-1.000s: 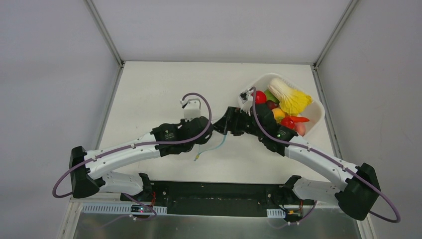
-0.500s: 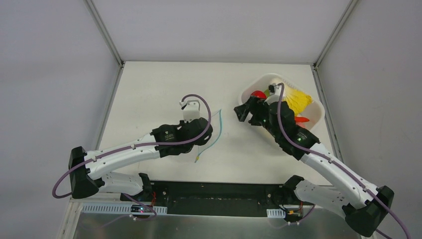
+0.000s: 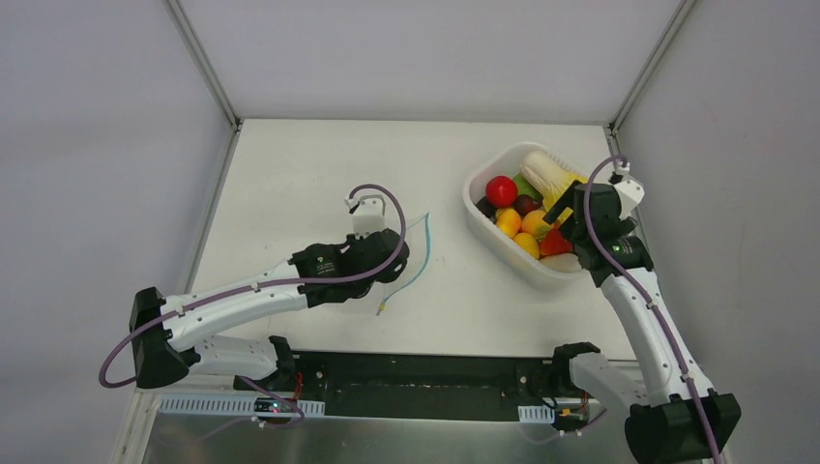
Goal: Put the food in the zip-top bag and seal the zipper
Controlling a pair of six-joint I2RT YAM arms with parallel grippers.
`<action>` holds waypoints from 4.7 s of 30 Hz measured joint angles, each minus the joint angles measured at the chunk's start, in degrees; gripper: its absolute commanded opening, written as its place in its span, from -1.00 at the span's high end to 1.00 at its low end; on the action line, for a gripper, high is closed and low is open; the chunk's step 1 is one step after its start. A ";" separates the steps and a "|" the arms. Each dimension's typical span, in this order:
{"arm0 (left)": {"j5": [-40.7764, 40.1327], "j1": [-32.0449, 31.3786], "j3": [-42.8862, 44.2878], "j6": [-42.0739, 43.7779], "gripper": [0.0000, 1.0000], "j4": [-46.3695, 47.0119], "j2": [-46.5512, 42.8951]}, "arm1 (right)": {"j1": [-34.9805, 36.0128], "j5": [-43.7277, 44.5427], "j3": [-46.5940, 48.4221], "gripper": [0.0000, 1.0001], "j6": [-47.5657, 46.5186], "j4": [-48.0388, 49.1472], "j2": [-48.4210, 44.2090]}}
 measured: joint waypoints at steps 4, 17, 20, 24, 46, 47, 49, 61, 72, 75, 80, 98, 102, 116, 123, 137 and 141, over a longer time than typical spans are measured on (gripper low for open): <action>0.04 0.00 -0.22 0.15 1.00 0.39 0.00 | -2.01 -1.84 -0.07 -0.99 -0.04 -1.01 2.12; 1.09 1.14 -1.84 0.22 1.00 1.44 -0.81 | -2.45 -4.98 -2.10 -0.81 0.85 -0.90 5.70; 1.22 1.11 -1.84 0.28 1.00 1.79 -0.81 | -2.47 -5.14 -2.67 -0.70 1.07 -0.48 5.60; 1.51 1.14 -1.90 0.33 1.00 2.25 -0.81 | -2.47 -6.45 -2.75 -0.48 1.29 -0.48 6.14; 3.15 1.14 -1.95 1.46 1.00 2.34 -0.81 | -2.47 -10.23 -2.78 0.14 0.83 0.22 0.22; 3.23 1.14 -1.95 1.46 1.00 2.34 -0.79 | -2.47 -10.43 -2.60 0.13 0.85 0.37 -0.85; 3.69 1.14 -1.95 1.44 1.00 2.34 -0.79 | -2.47 -11.30 -1.79 0.14 0.96 0.87 -2.36; 4.72 1.14 -1.90 1.44 1.00 2.29 -0.68 | -2.36 -39.23 -4.20 0.18 11.98 12.57 -6.32; 5.46 1.51 -1.25 1.46 1.00 3.15 -0.20 | 16.72 -47.58 -5.62 0.15 15.19 23.82 -3.39; 5.60 1.70 -0.35 1.60 1.00 3.37 -0.07 | 22.05 -46.42 -5.62 0.15 14.27 24.63 -0.66; 6.23 1.86 0.09 1.88 1.00 4.66 -0.07 | 28.35 -42.66 -5.62 0.15 12.61 25.42 2.03; 8.87 1.86 0.07 4.33 1.00 7.87 -2.67 | 37.16 -31.67 1.49 -0.59 2.86 24.15 6.88; 8.31 1.86 -0.33 4.48 1.00 8.72 -5.07 | 37.16 -33.97 2.01 -0.67 1.42 24.09 7.04; 5.20 1.86 -2.16 4.52 1.00 9.35 -8.68 | 37.44 -22.95 3.04 -0.84 -2.80 22.03 -4.79; 4.85 1.86 -2.16 4.50 1.00 7.67 -8.68 | 30.84 -4.46 8.41 -0.84 -7.34 14.36 0.15; 4.90 1.86 -2.54 4.20 1.00 4.35 -10.25 | 6.23 -6.08 11.06 -0.93 -2.36 2.43 14.99; 4.90 1.86 -3.28 4.04 1.00 4.13 -11.17 | 2.73 -4.55 6.78 -0.83 -1.07 1.55 12.31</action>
